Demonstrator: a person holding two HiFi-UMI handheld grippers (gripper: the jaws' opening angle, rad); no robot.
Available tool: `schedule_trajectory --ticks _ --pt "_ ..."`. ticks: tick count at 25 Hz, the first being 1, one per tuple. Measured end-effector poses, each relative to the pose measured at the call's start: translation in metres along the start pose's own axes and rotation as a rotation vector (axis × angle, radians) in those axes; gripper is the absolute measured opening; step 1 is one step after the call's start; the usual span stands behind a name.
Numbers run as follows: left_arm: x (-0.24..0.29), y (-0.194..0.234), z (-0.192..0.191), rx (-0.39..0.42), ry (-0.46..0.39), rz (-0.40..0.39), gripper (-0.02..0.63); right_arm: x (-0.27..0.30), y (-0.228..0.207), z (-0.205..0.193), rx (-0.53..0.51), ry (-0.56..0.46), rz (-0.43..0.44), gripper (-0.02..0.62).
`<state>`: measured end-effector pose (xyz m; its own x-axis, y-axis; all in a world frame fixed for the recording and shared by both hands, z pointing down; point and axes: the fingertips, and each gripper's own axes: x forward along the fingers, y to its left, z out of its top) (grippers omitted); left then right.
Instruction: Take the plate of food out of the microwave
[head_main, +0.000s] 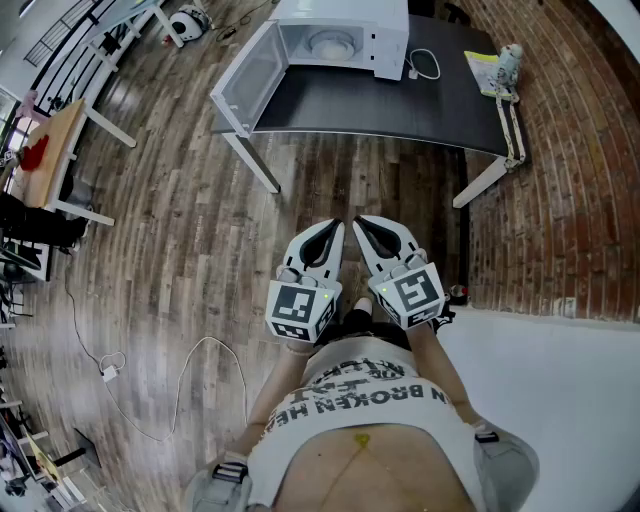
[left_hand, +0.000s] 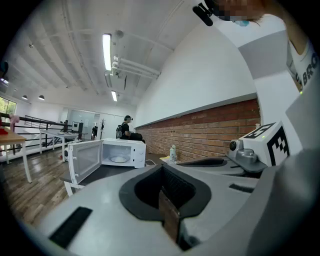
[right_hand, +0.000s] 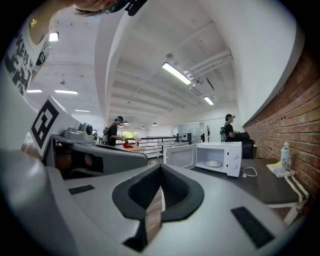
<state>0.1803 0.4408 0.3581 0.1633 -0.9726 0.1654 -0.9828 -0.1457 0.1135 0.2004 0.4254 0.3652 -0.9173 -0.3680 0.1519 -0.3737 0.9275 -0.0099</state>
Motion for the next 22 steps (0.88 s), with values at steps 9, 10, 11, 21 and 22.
schedule_trajectory --ticks 9,10,11,21,22 --pt "0.007 -0.018 -0.010 -0.036 -0.002 0.000 0.006 -0.016 -0.019 -0.011 0.066 -0.020 0.007 0.009" --pt "0.008 -0.018 -0.012 -0.032 0.003 0.002 0.006 -0.015 -0.021 -0.012 0.074 -0.018 0.007 0.008" --pt "0.010 -0.018 -0.013 -0.029 0.009 0.002 0.006 -0.014 -0.024 -0.013 0.074 -0.016 0.004 0.008" --pt "0.048 0.012 -0.010 -0.043 0.017 -0.018 0.006 0.018 -0.052 -0.012 0.067 -0.023 -0.015 0.008" --pt "0.055 0.017 -0.008 -0.045 0.016 -0.025 0.006 0.024 -0.056 -0.011 0.070 -0.025 -0.018 0.009"
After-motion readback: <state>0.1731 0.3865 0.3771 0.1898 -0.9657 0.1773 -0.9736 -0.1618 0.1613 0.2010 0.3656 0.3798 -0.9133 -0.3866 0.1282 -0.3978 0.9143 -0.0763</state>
